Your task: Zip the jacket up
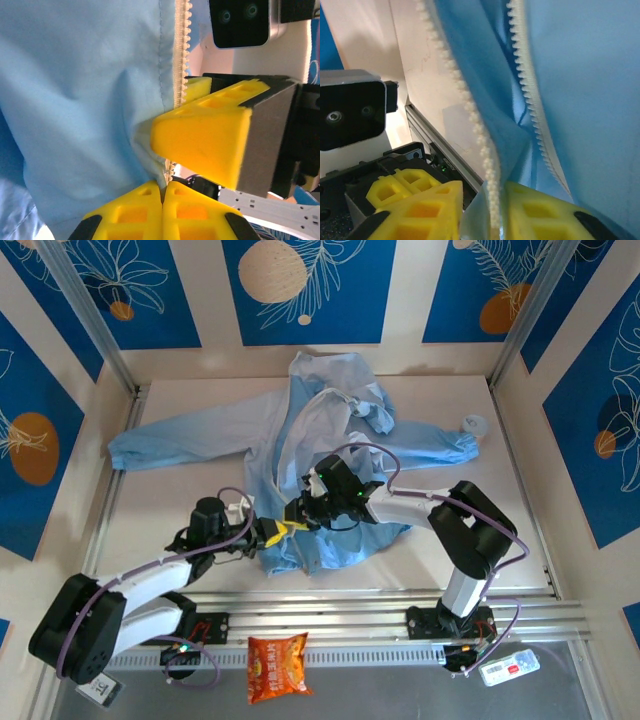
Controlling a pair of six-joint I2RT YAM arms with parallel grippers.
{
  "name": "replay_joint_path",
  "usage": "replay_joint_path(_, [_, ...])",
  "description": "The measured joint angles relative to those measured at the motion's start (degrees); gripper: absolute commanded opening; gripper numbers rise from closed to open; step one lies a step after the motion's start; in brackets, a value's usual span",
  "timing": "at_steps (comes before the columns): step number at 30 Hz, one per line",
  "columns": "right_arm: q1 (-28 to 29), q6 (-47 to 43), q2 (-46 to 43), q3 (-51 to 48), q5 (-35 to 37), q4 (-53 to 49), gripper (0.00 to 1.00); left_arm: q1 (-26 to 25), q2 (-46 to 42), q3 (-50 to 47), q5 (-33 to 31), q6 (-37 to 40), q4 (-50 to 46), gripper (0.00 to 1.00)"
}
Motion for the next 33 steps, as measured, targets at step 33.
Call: replay_joint_path(33, [-1.46, -5.49, 1.46, 2.86, -5.16, -4.37, 0.00, 0.00, 4.37, 1.33, 4.76, 6.99, -3.89, 0.22])
